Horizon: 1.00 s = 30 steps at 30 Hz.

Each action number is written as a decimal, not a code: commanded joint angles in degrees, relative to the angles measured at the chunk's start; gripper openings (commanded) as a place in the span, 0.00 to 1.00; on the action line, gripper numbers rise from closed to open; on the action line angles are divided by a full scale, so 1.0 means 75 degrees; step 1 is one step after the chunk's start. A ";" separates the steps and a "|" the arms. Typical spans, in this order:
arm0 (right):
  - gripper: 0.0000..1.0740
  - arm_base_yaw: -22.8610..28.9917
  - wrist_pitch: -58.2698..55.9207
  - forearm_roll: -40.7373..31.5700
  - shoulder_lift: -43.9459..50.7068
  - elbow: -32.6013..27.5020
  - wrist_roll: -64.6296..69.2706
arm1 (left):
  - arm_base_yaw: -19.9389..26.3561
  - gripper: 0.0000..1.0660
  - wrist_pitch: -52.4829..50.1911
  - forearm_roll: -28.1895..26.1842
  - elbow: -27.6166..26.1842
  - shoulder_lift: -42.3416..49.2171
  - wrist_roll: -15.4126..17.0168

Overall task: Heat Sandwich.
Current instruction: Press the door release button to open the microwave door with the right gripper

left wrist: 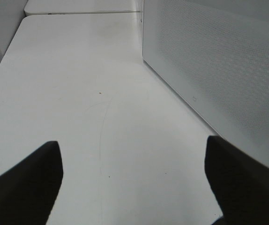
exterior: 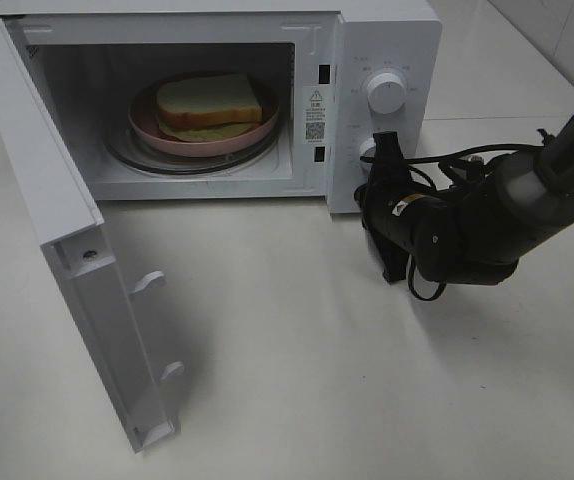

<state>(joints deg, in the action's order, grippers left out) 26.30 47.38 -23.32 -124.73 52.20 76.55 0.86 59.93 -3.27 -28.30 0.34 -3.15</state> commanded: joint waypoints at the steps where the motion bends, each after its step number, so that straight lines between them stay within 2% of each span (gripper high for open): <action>1: 0.00 -0.0214 0.1207 0.0046 -0.0069 0.0581 -0.0519 | -0.0038 0.71 -0.0061 -0.0053 0.0015 0.0115 -0.0008; 9: 0.00 -0.0214 0.1176 0.0199 0.0153 0.0359 -0.0825 | -0.0038 0.71 -0.0061 -0.0053 0.0015 0.0115 -0.0008; 30: 0.00 -0.0206 0.1176 0.0802 0.1092 -0.1474 -0.1008 | -0.0038 0.71 -0.0061 -0.0053 0.0015 0.0115 -0.0008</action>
<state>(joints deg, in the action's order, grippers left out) 24.98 55.69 -18.05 -117.23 41.31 69.96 0.86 59.93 -3.27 -28.30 0.34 -3.21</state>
